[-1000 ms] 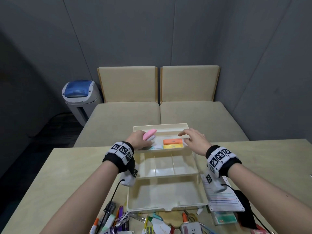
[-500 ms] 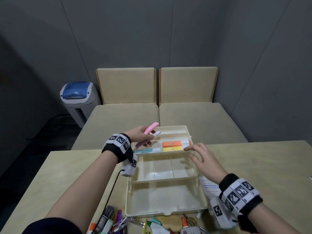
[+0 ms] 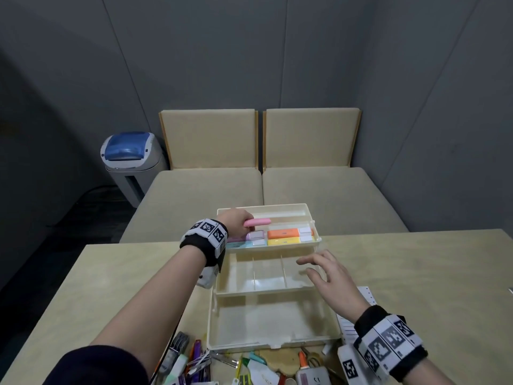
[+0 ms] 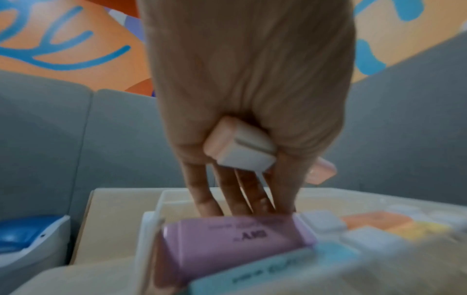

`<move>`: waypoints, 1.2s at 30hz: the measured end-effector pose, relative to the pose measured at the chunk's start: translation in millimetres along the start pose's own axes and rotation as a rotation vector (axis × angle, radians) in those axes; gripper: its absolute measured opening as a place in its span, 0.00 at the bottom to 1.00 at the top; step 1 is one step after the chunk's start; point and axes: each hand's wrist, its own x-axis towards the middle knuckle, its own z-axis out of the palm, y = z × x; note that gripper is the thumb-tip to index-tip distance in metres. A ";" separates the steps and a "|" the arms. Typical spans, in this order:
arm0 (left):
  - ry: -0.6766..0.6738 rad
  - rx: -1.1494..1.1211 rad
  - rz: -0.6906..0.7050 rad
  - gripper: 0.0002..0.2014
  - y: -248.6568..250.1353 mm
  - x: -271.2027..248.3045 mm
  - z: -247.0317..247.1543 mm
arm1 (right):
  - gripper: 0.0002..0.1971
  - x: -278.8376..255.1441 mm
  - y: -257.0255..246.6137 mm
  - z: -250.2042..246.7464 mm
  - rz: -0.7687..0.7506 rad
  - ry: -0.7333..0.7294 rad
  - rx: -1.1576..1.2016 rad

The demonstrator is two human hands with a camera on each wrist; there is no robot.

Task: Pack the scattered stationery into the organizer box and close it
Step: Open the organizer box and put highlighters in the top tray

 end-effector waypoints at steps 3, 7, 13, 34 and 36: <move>0.036 0.053 0.057 0.10 0.4 -1.7 6.7 | 0.14 -2.4 -0.2 -0.3 -0.003 0.000 0.004; 0.225 -0.156 0.051 0.08 -6.8 -5.5 14.2 | 0.14 -7.6 3.8 -3.9 -0.006 0.032 0.011; 0.054 -0.756 -0.152 0.20 -9.3 -12.2 1.1 | 0.14 -9.3 1.3 -10.4 -0.029 0.053 0.025; 0.526 -0.404 -0.070 0.17 -9.8 -9.9 -18.1 | 0.14 -16.1 12.8 -7.5 0.005 0.047 0.038; 0.504 -0.326 0.009 0.16 -0.8 -6.2 -16.8 | 0.14 -16.2 13.9 -6.9 0.003 0.046 0.040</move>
